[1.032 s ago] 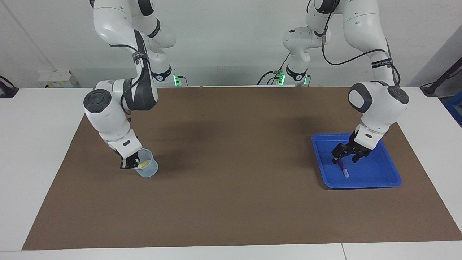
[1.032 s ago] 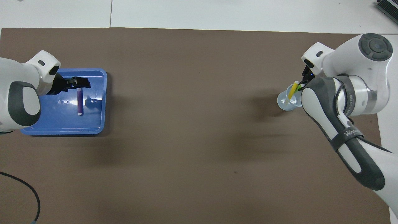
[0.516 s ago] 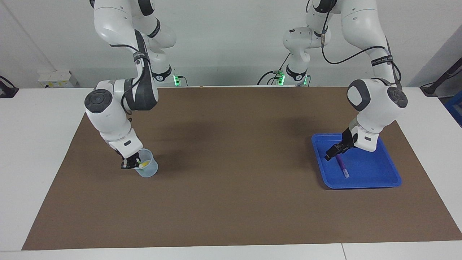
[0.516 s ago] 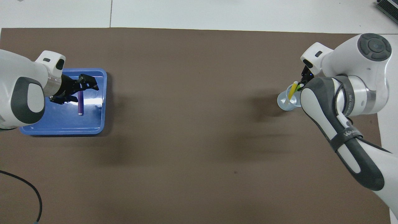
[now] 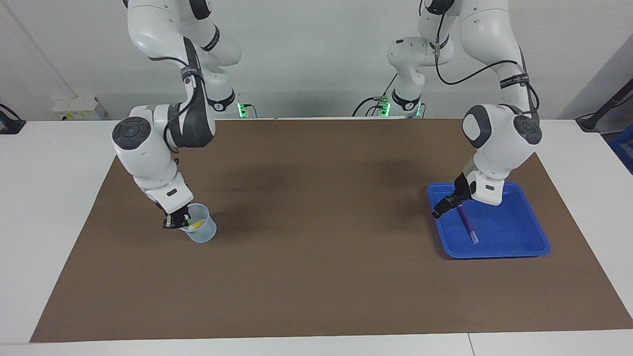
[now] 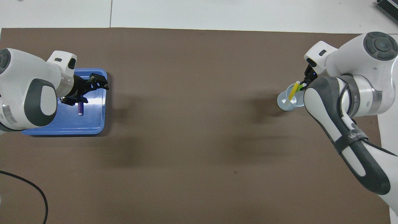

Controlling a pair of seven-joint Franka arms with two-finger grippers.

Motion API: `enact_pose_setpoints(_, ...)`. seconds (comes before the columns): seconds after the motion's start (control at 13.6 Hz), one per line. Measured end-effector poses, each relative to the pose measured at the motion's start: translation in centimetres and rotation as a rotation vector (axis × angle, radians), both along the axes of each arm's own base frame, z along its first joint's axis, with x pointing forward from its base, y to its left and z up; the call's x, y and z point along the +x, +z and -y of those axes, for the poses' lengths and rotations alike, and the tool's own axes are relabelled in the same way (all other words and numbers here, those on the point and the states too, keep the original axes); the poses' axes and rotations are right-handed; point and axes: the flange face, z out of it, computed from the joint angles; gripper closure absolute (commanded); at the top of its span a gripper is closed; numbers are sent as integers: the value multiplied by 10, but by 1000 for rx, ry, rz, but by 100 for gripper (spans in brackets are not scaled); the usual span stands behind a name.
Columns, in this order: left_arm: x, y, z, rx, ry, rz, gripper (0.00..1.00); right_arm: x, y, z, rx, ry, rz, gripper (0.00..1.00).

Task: Right arm passes pens to left for tray arrangement
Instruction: 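Grasp the yellow-green pen with the right gripper while the left gripper rises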

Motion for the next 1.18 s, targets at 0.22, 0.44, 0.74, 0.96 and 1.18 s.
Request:
enact_pose_setpoints(0.22, -1, -2, -3, 2, -1, -7, 0, -7, 25, 3, -3, -93, -6, 100)
enact_pose_setpoints(0.44, -8, -8, -1, 2, -2, -57, 1, -6, 62, 5, -1, -220, 8, 100)
enact_pose_setpoints(0.74, -22, -4, 20, 6, 155, -170, 1, -8, 108, 1, -6, -426, -15, 100)
enact_pose_setpoints(0.96, -28, 11, 57, -8, 279, -215, 1, -5, 129, -1, 0, -588, -9, 100)
enact_pose_setpoints(1.18, -28, 33, 77, -162, 440, -279, 1, -3, 134, -28, 62, -828, -14, 100)
